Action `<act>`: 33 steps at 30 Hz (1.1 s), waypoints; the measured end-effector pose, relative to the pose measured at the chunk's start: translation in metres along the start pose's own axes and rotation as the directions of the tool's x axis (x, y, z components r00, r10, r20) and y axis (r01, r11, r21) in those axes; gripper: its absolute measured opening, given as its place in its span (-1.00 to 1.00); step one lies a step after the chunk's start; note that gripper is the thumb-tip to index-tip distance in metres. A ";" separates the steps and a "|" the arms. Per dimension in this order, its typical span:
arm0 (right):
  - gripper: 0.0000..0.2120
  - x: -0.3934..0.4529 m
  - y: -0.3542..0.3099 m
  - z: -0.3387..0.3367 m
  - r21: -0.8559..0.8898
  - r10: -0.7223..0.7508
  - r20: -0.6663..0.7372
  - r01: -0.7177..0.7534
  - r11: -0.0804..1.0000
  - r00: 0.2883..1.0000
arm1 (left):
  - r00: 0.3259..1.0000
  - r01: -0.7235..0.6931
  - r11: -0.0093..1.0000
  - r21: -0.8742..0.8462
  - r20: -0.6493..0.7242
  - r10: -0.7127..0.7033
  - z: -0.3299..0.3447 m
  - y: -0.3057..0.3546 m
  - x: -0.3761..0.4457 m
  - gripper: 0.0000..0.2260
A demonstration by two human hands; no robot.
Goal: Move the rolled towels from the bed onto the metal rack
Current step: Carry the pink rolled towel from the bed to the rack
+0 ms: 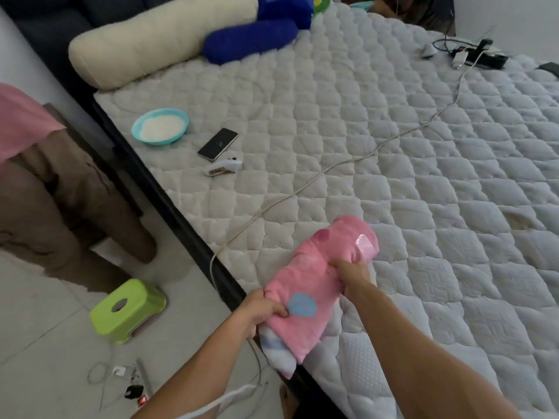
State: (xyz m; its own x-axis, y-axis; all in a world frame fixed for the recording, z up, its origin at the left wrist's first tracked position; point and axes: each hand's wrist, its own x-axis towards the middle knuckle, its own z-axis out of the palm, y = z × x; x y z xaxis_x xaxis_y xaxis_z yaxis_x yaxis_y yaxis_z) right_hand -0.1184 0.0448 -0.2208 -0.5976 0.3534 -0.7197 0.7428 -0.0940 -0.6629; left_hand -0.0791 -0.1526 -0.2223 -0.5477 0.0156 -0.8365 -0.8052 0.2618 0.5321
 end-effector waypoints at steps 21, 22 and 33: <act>-0.54 -0.481 0.216 0.302 -0.184 -0.043 0.920 0.529 0.828 0.388 | 0.779 -0.271 0.729 -0.629 -0.588 -0.217 -0.176 -0.436 -0.395 -0.41; -0.53 -0.504 0.239 0.308 -0.205 0.001 0.941 0.566 0.798 0.338 | 0.759 -0.282 0.703 -0.653 -0.600 -0.253 -0.173 -0.461 -0.410 -0.41; -0.70 -0.710 0.498 0.367 -0.225 0.463 0.886 0.858 0.462 -0.017 | 0.692 0.014 0.595 -0.804 -0.421 -0.586 -0.158 -0.694 -0.515 -0.38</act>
State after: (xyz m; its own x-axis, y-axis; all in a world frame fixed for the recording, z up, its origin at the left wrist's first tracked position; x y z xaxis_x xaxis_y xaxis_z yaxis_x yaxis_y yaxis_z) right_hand 0.5648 -0.5945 -0.1159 0.0860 -0.8744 -0.4775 -0.1021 0.4690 -0.8773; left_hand 0.7263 -0.4949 -0.1398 -0.0026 -0.5494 -0.8355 -0.6694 -0.6198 0.4096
